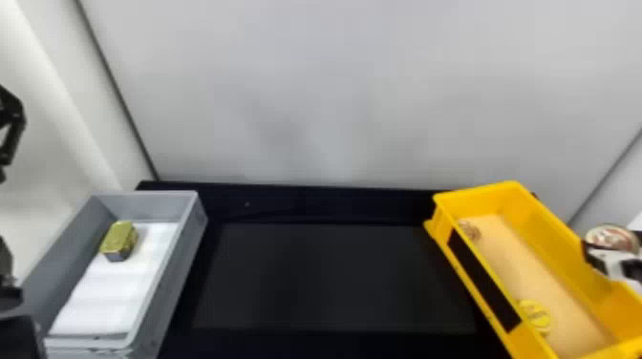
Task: Pick up the round yellow can and place it in the yellow rectangular box
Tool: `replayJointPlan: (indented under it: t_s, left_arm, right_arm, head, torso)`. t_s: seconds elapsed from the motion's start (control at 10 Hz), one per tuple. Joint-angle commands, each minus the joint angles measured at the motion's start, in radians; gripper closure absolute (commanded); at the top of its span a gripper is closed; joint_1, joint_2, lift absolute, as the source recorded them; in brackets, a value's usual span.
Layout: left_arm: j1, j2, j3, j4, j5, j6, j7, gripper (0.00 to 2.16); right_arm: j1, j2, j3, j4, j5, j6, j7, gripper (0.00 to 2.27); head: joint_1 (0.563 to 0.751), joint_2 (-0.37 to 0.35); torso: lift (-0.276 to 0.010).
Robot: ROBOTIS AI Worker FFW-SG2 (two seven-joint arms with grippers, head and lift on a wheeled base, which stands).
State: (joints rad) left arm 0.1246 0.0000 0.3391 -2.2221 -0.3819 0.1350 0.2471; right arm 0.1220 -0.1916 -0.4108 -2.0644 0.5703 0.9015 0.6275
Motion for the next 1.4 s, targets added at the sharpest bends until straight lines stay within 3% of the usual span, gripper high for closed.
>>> replayJointPlan:
  t_s: [0.0, 0.5, 0.8, 1.3]
  left_arm:
    - [0.000, -0.003, 0.000, -0.001, 0.000, 0.000, 0.000, 0.10]
    - [0.003, -0.003, 0.008, -0.004, 0.001, -0.005, 0.000, 0.10]
    - [0.003, -0.003, 0.009, -0.005, 0.001, -0.006, 0.000, 0.10]
    - [0.003, -0.003, 0.009, -0.005, 0.001, -0.005, 0.000, 0.10]
  right_arm:
    - [0.027, 0.000, 0.009, 0.055, -0.151, -0.120, -0.078, 0.68]
    - [0.051, 0.000, -0.003, 0.194, -0.254, -0.176, -0.175, 0.68]
    - [0.051, 0.000, -0.002, 0.273, -0.279, -0.188, -0.182, 0.68]
    - [0.039, -0.003, 0.021, 0.267, -0.285, -0.186, -0.195, 0.51]
  head:
    - [0.694, 0.014]
    - [0.694, 0.014]
    - [0.694, 0.014]
    - [0.694, 0.014]
  torso:
    - [-0.060]
    - [-0.060]
    - [-0.060]
    - [-0.060]
